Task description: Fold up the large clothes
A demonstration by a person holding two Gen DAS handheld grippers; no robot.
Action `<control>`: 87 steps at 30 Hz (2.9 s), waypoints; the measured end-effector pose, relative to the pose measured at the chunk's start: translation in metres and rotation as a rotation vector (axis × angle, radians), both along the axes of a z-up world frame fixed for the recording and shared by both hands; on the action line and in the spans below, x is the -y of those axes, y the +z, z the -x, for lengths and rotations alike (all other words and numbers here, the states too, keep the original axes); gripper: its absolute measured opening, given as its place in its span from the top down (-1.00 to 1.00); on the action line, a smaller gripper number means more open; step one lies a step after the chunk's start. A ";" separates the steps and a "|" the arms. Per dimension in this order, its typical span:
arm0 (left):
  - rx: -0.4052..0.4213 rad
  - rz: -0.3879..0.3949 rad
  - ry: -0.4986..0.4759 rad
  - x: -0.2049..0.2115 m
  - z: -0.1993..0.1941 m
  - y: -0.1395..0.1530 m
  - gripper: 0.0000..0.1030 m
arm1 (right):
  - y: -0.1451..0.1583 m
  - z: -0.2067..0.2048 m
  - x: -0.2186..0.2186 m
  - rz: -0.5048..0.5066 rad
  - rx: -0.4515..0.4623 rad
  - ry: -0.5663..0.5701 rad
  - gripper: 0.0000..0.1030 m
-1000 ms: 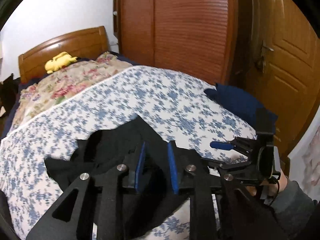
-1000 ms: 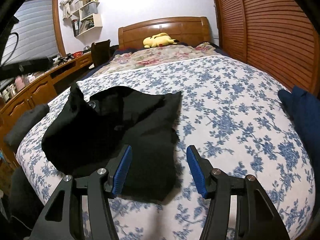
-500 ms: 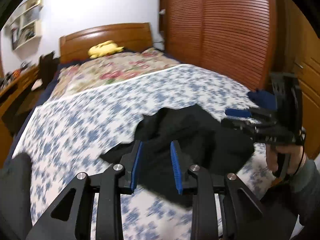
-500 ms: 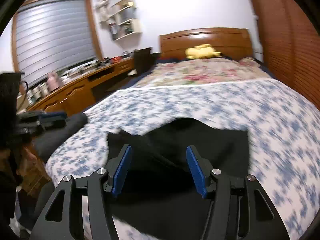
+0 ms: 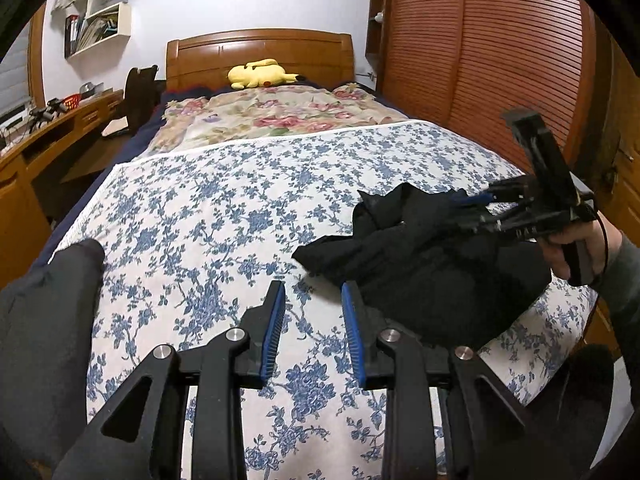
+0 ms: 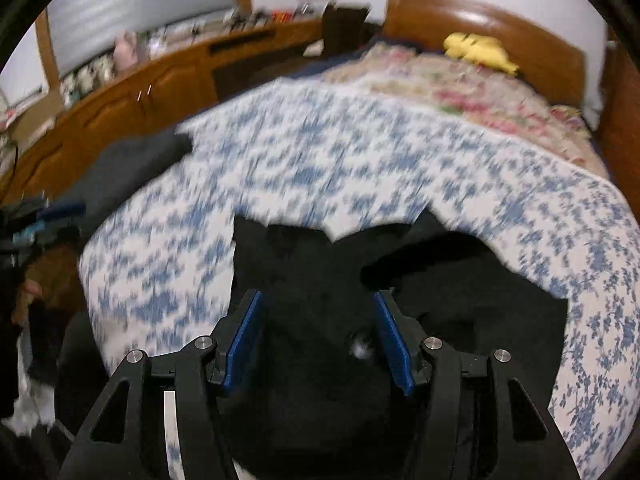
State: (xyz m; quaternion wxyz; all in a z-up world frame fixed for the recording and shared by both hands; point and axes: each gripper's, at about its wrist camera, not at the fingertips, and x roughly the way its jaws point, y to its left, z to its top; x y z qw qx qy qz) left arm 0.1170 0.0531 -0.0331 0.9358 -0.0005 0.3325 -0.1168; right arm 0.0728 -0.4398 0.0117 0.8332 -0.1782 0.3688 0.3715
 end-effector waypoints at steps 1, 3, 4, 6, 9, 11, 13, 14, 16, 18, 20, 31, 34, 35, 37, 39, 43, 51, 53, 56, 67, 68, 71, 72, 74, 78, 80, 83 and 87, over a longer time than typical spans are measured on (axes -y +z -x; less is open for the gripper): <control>-0.002 0.003 0.000 -0.002 0.000 -0.002 0.42 | -0.002 0.001 -0.003 0.038 0.006 0.008 0.43; -0.006 0.012 -0.002 -0.002 0.000 -0.006 0.42 | 0.005 0.001 -0.009 0.059 0.032 0.011 0.91; -0.007 0.017 -0.005 -0.001 -0.001 -0.008 0.42 | 0.009 0.007 -0.006 0.052 0.061 0.011 0.92; -0.010 0.027 -0.018 0.004 -0.003 -0.011 0.41 | 0.021 0.015 0.002 0.028 0.106 0.002 0.94; -0.017 0.039 -0.048 0.019 -0.012 -0.015 0.41 | 0.036 0.031 0.034 -0.022 0.171 -0.064 0.94; -0.015 0.042 -0.078 0.035 -0.019 -0.016 0.41 | 0.043 0.038 0.063 -0.040 0.215 -0.133 0.94; -0.015 0.047 -0.104 0.049 -0.026 -0.016 0.41 | 0.043 0.040 0.091 -0.032 0.241 -0.208 0.94; -0.014 0.049 -0.123 0.059 -0.030 -0.016 0.41 | 0.040 0.038 0.107 -0.014 0.249 -0.255 0.94; -0.012 0.048 -0.156 0.077 -0.037 -0.016 0.41 | 0.027 0.032 0.134 0.014 0.235 -0.342 0.94; -0.012 0.046 -0.191 0.095 -0.042 -0.016 0.41 | 0.007 0.022 0.155 0.064 0.204 -0.420 0.94; -0.010 0.043 -0.219 0.110 -0.046 -0.016 0.41 | -0.018 0.007 0.168 0.069 0.123 -0.457 0.94; -0.027 0.020 -0.263 0.142 -0.050 -0.021 0.40 | -0.012 0.001 0.160 -0.024 0.194 -0.527 0.19; -0.032 0.016 -0.255 0.139 -0.049 -0.023 0.39 | 0.001 0.011 0.147 -0.043 0.255 -0.521 -0.09; -0.032 0.013 -0.253 0.138 -0.048 -0.023 0.39 | 0.005 0.011 0.139 -0.063 0.255 -0.497 -0.09; -0.032 0.008 -0.246 0.136 -0.047 -0.024 0.39 | 0.006 0.008 0.120 -0.112 0.229 -0.428 -0.09; -0.032 0.001 -0.240 0.135 -0.048 -0.025 0.39 | 0.002 0.006 0.098 -0.144 0.187 -0.362 -0.09; -0.035 0.001 -0.235 0.132 -0.047 -0.026 0.39 | -0.014 0.009 0.064 -0.137 0.152 -0.286 -0.09; -0.042 -0.001 -0.236 0.132 -0.049 -0.030 0.39 | -0.077 -0.019 0.070 -0.076 0.070 -0.313 -0.09; -0.051 0.001 -0.238 0.133 -0.053 -0.034 0.38 | -0.078 -0.020 0.067 -0.089 0.046 -0.324 -0.09; -0.063 0.000 -0.244 0.138 -0.062 -0.039 0.38 | -0.072 -0.018 0.072 -0.122 0.029 -0.333 -0.09; -0.095 -0.036 -0.306 0.187 -0.122 -0.058 0.38 | -0.048 -0.021 0.146 -0.072 0.132 -0.512 -0.09; -0.103 -0.037 -0.311 0.193 -0.129 -0.061 0.38 | -0.052 -0.024 0.148 -0.058 0.129 -0.521 -0.09; -0.128 -0.042 -0.318 0.205 -0.150 -0.072 0.38 | -0.061 -0.029 0.146 -0.018 0.150 -0.556 -0.09; -0.133 -0.048 -0.316 0.208 -0.155 -0.075 0.38 | -0.062 -0.033 0.146 -0.017 0.146 -0.562 -0.09; -0.144 -0.059 -0.311 0.215 -0.167 -0.083 0.38 | -0.065 -0.033 0.149 -0.025 0.125 -0.587 -0.20; -0.148 -0.074 -0.292 0.218 -0.184 -0.092 0.36 | -0.079 -0.040 0.162 -0.089 0.061 -0.598 -0.38; -0.150 -0.085 -0.276 0.218 -0.190 -0.096 0.35 | -0.082 -0.041 0.169 -0.133 0.027 -0.602 -0.43; -0.149 -0.108 -0.241 0.216 -0.202 -0.102 0.34 | -0.086 -0.042 0.173 -0.159 0.013 -0.597 -0.46; -0.165 -0.119 -0.214 0.214 -0.217 -0.111 0.33 | -0.090 -0.046 0.170 -0.154 0.010 -0.590 -0.46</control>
